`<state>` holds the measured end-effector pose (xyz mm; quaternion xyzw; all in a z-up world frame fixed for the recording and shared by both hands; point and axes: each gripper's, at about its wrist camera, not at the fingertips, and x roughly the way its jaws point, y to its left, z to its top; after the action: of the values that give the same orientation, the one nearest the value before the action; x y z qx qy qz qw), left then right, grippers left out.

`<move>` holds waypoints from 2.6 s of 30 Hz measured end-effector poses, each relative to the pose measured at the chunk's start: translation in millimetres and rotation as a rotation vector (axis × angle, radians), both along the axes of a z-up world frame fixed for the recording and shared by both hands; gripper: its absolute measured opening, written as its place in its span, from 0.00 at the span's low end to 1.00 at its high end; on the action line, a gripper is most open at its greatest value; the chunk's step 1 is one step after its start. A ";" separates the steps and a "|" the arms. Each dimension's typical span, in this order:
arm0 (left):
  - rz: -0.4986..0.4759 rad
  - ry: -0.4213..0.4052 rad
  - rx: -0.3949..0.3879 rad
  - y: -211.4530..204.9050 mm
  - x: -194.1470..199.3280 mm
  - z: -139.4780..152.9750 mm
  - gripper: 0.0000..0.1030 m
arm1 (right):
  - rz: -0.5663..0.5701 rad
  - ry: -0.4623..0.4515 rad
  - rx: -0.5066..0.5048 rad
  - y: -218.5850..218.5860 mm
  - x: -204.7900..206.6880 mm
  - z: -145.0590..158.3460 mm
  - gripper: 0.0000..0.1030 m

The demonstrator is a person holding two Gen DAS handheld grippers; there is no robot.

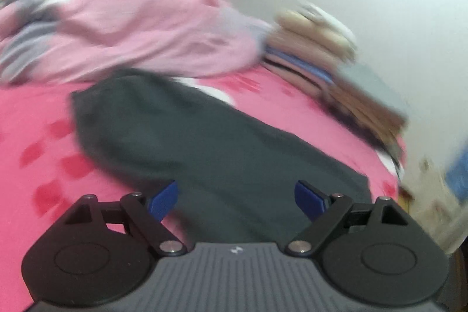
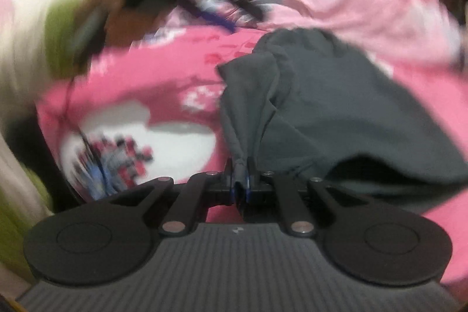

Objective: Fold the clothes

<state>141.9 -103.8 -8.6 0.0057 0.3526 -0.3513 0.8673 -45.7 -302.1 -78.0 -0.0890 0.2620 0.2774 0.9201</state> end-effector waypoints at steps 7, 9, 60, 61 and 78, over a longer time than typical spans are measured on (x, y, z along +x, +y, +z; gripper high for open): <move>-0.385 -0.034 0.365 -110.2 -9.9 -29.6 0.69 | 0.031 -0.160 -0.236 25.5 -20.2 -3.3 0.04; -0.458 -0.041 0.413 -128.8 -15.3 -39.9 0.69 | 0.029 -0.173 -0.241 24.1 -22.3 -2.2 0.04; 0.117 -0.265 0.371 -21.3 -23.5 -44.6 0.63 | -0.393 0.606 1.125 -146.2 57.4 -60.7 0.04; 0.122 -0.265 0.361 -20.4 -20.8 -43.1 0.63 | -0.392 0.600 1.109 -145.3 57.7 -58.9 0.04; 0.110 -0.158 0.237 -54.0 35.6 -68.9 0.63 | -0.314 0.473 0.641 -109.2 41.6 -12.5 0.07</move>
<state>177.5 -157.8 -77.6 0.1163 0.3218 -0.2575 0.9037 -4.2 -411.3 -90.6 0.3084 0.3767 0.2142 0.8468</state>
